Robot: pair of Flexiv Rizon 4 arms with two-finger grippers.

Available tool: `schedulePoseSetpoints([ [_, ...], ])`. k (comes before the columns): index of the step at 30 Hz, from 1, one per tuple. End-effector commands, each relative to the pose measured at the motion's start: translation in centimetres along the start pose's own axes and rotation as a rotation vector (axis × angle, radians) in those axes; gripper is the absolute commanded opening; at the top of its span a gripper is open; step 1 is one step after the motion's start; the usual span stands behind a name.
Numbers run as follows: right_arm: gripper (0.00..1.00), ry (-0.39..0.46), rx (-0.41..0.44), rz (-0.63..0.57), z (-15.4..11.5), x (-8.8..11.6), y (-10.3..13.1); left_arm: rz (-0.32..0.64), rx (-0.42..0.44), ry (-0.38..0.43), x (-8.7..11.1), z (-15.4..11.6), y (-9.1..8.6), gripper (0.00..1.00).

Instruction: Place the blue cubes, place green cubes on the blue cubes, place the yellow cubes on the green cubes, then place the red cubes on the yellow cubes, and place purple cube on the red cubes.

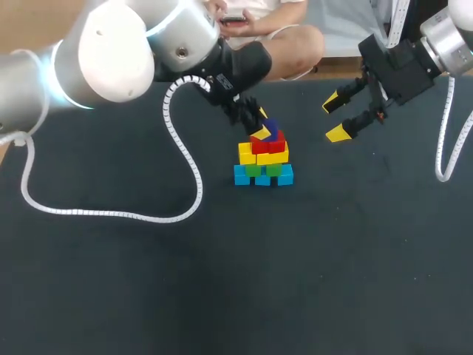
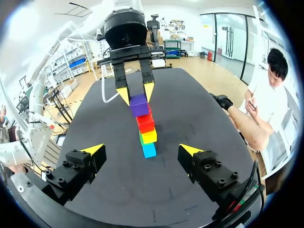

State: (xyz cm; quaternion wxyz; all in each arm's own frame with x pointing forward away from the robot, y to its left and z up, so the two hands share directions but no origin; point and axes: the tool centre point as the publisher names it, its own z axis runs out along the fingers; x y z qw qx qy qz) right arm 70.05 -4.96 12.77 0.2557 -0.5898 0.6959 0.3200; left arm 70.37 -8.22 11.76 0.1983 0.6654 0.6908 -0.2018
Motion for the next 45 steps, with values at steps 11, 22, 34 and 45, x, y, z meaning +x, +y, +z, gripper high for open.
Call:
schedulePoseSetpoints([
  [11, 1.00, -0.001, 0.001, 0.000, 0.00, 0.01, 0.04, -0.003, 0.008, 0.006, 0.14, 0.06, 0.46, 0.00],
  [22, 1.00, -0.001, 0.001, 0.000, 0.00, 0.01, 0.04, 0.001, 0.015, 0.003, 0.07, 0.20, 0.54, 0.00],
  [34, 1.00, -0.001, 0.001, 0.000, 0.00, 0.01, 0.04, 0.000, 0.026, 0.003, 0.05, 0.54, 0.75, 0.00],
  [45, 1.00, -0.001, 0.001, 0.000, 0.00, 0.01, 0.04, -0.011, 0.021, 0.006, 0.06, 0.53, 0.68, 0.28],
])
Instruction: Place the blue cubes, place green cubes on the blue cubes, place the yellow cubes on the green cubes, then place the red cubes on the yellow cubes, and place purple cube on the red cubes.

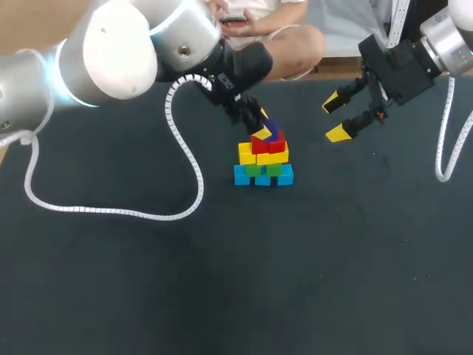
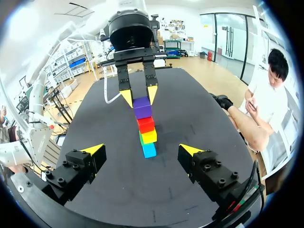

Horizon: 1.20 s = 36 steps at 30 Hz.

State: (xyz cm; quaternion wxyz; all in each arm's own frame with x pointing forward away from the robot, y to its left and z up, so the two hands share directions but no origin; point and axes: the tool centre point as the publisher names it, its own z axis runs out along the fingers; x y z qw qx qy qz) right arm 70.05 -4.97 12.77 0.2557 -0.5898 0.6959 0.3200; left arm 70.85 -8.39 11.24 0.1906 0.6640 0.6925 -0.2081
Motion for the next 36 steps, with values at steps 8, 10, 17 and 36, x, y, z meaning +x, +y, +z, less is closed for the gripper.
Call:
schedulePoseSetpoints([
  [8, 1.00, -0.001, 0.001, 0.000, 0.0, 0.0, 0.0, -0.005, 0.000, 0.004, 0.0, -0.1, 0.1, 0.19],
  [10, 1.00, -0.001, 0.001, 0.000, 0.0, 0.0, 0.0, -0.006, -0.002, 0.003, 0.0, -0.2, 0.0, 0.30],
  [17, 1.00, -0.001, 0.001, 0.000, 0.0, 0.0, 0.0, -0.010, -0.003, -0.003, 0.1, -0.3, -0.1, 1.00],
  [36, 1.00, -0.001, 0.001, 0.000, 0.0, 0.0, 0.0, 0.055, -0.050, -0.131, 1.2, -2.2, -1.3, 1.00],
])
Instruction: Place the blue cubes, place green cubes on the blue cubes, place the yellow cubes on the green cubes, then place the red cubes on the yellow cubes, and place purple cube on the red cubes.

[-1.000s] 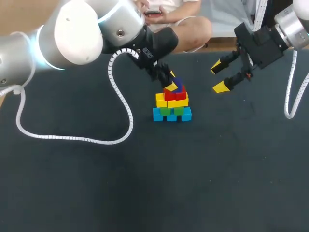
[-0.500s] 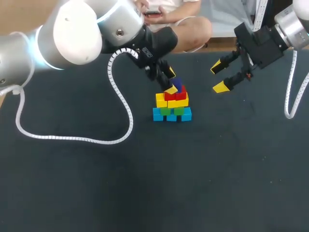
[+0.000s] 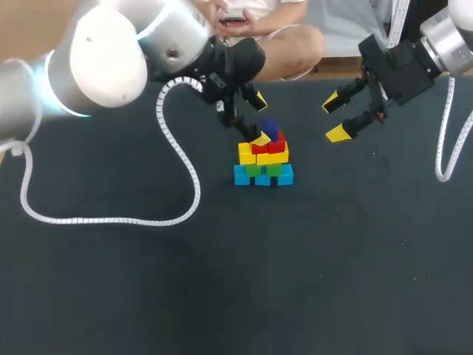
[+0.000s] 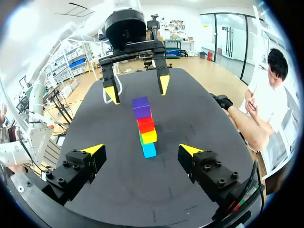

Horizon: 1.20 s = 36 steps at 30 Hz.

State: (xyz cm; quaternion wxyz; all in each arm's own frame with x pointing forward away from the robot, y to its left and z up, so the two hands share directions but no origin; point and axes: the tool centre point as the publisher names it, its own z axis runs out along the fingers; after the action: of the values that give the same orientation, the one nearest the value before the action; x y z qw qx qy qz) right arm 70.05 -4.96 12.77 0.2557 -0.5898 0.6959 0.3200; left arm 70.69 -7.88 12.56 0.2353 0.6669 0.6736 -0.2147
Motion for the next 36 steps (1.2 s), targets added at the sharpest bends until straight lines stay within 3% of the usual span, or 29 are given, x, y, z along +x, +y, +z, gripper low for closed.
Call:
schedulePoseSetpoints([
  [1, 1.00, -0.001, 0.001, 0.000, 0.0, 0.0, 0.0, 0.007, -0.015, -0.065, 1.5, -1.2, -1.3, 1.00],
  [6, 1.00, -0.001, 0.001, 0.000, 0.0, 0.0, 0.0, 0.033, -0.039, -0.135, 2.4, -2.2, -2.1, 1.00],
  [20, 1.00, -0.001, 0.001, 0.000, 0.0, 0.0, 0.0, 0.089, -0.096, -0.207, 3.3, -3.5, -3.0, 1.00],
  [36, 1.00, -0.001, 0.001, 0.000, 0.0, 0.0, 0.0, 0.081, -0.084, -0.213, 3.6, -4.1, -3.6, 1.00],
])
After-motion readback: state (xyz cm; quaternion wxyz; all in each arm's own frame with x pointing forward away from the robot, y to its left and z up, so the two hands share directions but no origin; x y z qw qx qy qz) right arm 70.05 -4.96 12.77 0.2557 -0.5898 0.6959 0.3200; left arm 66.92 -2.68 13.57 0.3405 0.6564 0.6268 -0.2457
